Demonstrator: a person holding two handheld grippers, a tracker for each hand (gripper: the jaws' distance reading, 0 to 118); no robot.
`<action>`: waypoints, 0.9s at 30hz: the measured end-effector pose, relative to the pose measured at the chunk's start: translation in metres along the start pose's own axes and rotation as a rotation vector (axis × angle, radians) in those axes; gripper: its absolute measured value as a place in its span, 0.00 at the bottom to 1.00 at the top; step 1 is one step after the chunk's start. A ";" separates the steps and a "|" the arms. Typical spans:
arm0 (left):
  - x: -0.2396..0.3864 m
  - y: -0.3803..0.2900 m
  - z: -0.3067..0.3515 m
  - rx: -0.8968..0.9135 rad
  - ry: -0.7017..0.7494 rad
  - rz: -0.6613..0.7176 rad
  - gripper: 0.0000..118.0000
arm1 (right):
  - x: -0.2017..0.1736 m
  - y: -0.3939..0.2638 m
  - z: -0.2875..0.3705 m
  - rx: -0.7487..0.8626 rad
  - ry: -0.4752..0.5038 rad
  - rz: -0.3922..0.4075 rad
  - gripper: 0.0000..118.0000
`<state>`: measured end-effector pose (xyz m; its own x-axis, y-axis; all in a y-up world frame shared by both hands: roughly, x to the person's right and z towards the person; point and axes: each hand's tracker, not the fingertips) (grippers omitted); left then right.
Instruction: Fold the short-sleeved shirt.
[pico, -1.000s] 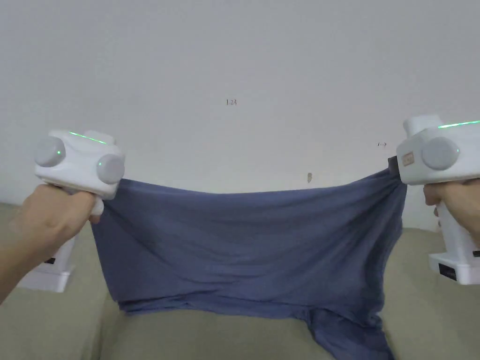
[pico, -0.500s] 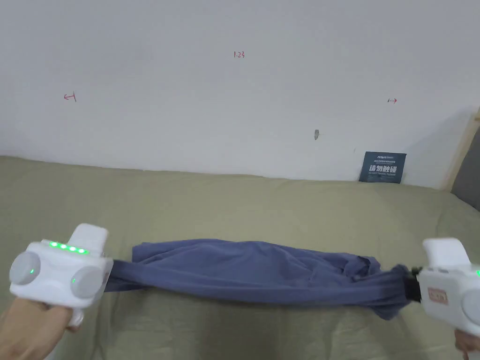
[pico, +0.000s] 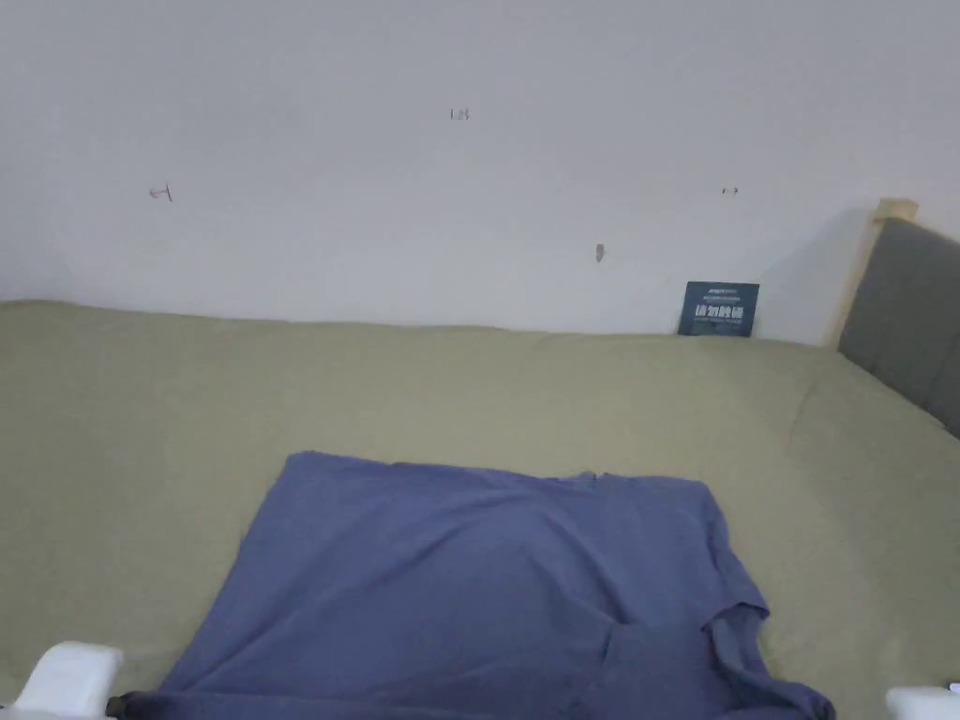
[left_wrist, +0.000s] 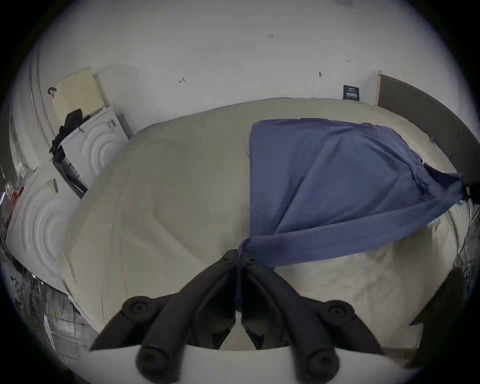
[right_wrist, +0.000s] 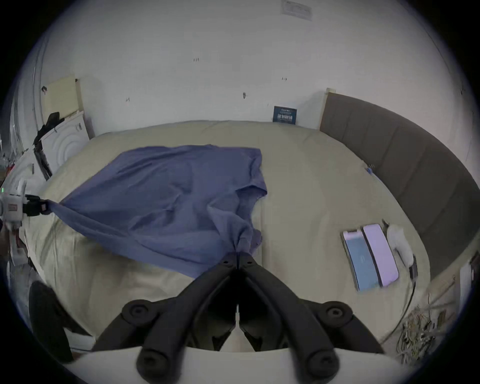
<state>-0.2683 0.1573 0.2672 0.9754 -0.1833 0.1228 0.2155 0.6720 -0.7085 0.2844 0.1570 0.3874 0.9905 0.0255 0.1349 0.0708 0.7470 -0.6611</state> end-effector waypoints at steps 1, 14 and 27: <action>-0.002 -0.006 0.004 -0.018 -0.010 0.006 0.01 | 0.001 -0.010 0.006 -0.009 0.003 -0.008 0.00; 0.002 -0.063 0.025 -0.071 -0.031 0.050 0.02 | 0.008 -0.075 0.019 -0.082 0.020 -0.048 0.00; -0.014 -0.060 0.041 -0.109 -0.086 0.119 0.92 | 0.010 -0.071 0.031 -0.118 0.038 -0.140 0.90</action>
<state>-0.2925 0.1490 0.3360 0.9951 -0.0418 0.0894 0.0965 0.6027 -0.7921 0.2854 0.1244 0.4584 0.9737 -0.0998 0.2048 0.2190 0.6582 -0.7203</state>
